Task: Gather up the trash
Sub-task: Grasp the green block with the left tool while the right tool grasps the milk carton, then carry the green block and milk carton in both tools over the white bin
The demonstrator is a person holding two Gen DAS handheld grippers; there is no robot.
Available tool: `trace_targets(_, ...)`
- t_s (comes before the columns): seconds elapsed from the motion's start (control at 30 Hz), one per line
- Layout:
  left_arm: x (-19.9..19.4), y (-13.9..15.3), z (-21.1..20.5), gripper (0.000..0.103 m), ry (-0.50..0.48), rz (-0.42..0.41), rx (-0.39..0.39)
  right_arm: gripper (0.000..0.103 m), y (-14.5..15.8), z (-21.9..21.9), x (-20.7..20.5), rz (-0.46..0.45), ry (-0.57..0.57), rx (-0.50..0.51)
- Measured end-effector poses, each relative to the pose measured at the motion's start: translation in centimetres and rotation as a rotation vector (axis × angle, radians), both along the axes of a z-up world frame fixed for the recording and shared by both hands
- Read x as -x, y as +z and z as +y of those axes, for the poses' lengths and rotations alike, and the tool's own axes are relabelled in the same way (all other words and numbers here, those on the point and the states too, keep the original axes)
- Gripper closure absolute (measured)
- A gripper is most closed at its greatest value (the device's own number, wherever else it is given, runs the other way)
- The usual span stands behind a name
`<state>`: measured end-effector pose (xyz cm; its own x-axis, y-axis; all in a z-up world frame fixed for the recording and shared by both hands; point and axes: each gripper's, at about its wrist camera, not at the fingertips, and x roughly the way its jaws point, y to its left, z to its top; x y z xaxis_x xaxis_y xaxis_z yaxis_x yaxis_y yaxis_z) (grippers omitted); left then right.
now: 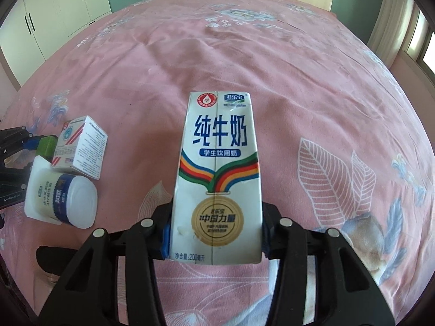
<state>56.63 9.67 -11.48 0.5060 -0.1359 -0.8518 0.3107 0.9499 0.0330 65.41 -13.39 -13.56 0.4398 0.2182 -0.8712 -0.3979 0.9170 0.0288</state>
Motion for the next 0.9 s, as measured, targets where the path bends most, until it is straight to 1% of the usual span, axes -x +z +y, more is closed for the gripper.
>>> trace_targets(0.13,1.5,1.9,-0.2,0.060,0.015,-0.010,-0.017,0.055,2.3,-0.2,1.9,-0.021,0.003,-0.005)
trace_targets(0.23,3.0,3.8,-0.7,0.060,0.031,-0.026,-0.061,0.055,4.5,-0.2,3.7,-0.040,0.014,-0.003)
trace_targets(0.3,3.8,5.0,-0.8,0.060,0.050,-0.019,-0.065,0.055,6.0,-0.2,5.0,-0.054,0.018,0.000)
trace_targets(0.37,4.8,6.5,-1.0,0.060,0.065,-0.032,-0.078,0.055,7.6,-0.1,6.5,-0.070,0.027,-0.002)
trace_targets(0.43,6.0,8.2,-1.1,0.060,0.078,-0.039,-0.074,0.055,9.3,-0.2,8.1,-0.085,0.036,-0.012)
trace_targets(0.53,7.8,10.5,-1.4,0.060,0.103,-0.045,-0.074,0.055,12.0,-0.3,10.8,-0.117,0.049,-0.017)
trace_targets(0.73,12.0,15.1,-2.6,0.060,0.142,-0.092,-0.082,0.055,17.6,-0.7,16.8,-0.179,0.063,-0.053)
trace_targets(0.9,16.2,18.7,-3.9,0.060,0.139,-0.135,-0.096,0.055,21.2,-1.3,21.7,-0.224,0.075,-0.060)
